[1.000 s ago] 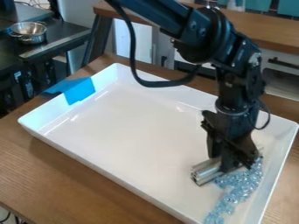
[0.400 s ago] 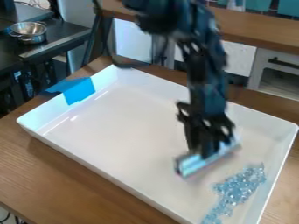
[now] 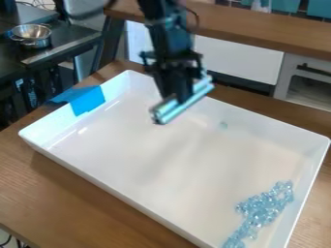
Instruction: Sweep into pile
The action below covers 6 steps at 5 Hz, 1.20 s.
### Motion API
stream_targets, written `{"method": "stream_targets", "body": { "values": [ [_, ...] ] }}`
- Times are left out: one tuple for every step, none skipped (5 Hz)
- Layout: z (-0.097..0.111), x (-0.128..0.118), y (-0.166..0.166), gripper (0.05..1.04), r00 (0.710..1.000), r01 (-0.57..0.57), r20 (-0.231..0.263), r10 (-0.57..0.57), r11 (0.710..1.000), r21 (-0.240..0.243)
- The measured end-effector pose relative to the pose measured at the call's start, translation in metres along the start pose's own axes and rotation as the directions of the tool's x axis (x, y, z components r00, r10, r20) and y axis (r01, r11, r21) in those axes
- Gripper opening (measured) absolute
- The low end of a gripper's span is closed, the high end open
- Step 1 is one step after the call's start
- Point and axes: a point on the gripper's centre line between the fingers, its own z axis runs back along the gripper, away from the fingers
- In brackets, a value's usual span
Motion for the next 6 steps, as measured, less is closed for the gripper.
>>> {"method": "stream_targets", "body": {
  "values": [
    [-0.012, 0.004, 0.022, 0.339, 0.997, -0.073, -0.008, 0.073, 0.994, 0.085],
    [-0.046, 0.009, 0.03, 0.339, 0.991, -0.12, -0.039, 0.128, 0.979, 0.167],
    [-0.072, 0.013, 0.022, 0.339, 0.987, -0.134, -0.053, 0.149, 0.966, 0.221],
    [-0.082, 0.019, 0.016, 0.339, 0.988, -0.13, -0.046, 0.147, 0.959, 0.251],
    [-0.085, 0.02, 0.004, 0.339, 0.99, -0.11, -0.055, 0.127, 0.965, 0.24],
    [-0.09, 0.021, -0.018, 0.339, 0.995, -0.064, -0.066, 0.08, 0.974, 0.215]
  ]
}}
